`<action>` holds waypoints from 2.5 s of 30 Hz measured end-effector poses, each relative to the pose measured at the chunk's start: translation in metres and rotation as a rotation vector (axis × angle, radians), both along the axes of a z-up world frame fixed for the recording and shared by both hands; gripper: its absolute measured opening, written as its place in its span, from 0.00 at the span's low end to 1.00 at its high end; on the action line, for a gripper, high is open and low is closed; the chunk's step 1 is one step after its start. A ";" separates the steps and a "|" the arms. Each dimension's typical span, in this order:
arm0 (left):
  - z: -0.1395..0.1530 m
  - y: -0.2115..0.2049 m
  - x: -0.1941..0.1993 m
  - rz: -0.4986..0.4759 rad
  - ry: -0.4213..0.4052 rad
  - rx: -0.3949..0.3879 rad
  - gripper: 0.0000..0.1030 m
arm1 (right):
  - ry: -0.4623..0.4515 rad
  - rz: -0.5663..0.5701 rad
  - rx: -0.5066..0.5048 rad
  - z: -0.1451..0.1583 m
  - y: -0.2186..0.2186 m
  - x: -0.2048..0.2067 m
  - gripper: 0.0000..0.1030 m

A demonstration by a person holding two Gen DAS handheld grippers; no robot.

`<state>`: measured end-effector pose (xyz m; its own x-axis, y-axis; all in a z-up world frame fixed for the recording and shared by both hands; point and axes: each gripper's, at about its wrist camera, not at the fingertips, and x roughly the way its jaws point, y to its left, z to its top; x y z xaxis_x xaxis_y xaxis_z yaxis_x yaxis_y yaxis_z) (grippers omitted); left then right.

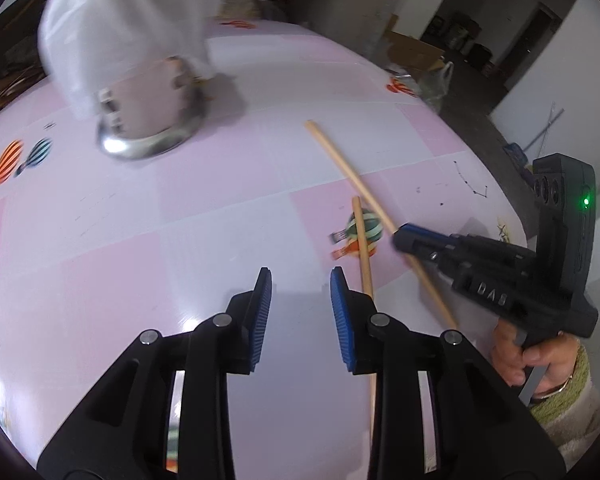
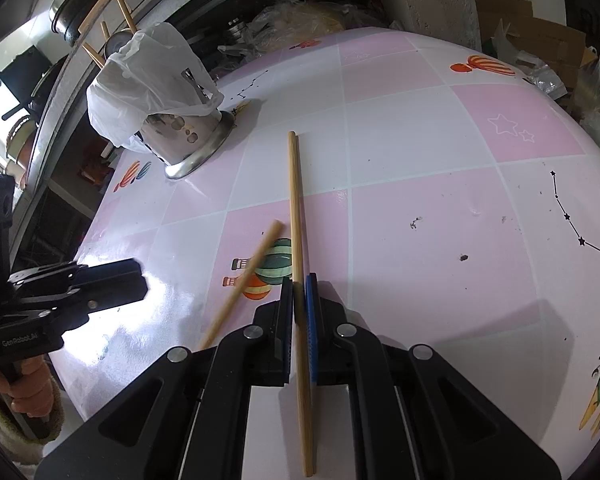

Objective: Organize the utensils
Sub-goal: 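Close the left tool on the last wooden chopstick while the right tool holds its chopstick, then carry both held chopsticks up toward the bagged holder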

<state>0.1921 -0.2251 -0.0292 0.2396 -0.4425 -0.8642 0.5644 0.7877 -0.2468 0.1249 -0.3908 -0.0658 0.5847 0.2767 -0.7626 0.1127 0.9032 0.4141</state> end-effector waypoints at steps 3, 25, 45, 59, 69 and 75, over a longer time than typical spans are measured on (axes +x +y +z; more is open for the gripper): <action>-0.005 -0.015 0.001 -0.032 0.010 0.001 0.28 | -0.001 -0.005 -0.003 0.000 0.000 -0.001 0.06; -0.029 -0.081 0.003 -0.166 -0.024 0.092 0.28 | 0.012 -0.063 -0.006 0.000 -0.021 -0.011 0.06; -0.028 -0.102 -0.004 -0.192 -0.119 0.247 0.09 | 0.015 -0.064 -0.009 0.001 -0.021 -0.012 0.06; -0.005 -0.073 0.001 -0.108 -0.101 0.091 0.05 | 0.015 -0.064 -0.008 0.001 -0.021 -0.011 0.06; 0.079 -0.001 -0.004 0.018 -0.213 -0.154 0.05 | 0.020 -0.056 -0.014 0.002 -0.022 -0.008 0.06; 0.113 0.044 -0.010 0.114 -0.287 -0.246 0.05 | 0.036 -0.013 -0.034 0.006 -0.022 0.001 0.13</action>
<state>0.1818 -0.1812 0.0837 0.5157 -0.5845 -0.6264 0.5505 0.7863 -0.2805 0.1258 -0.4124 -0.0597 0.5602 0.2430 -0.7919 0.1384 0.9151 0.3788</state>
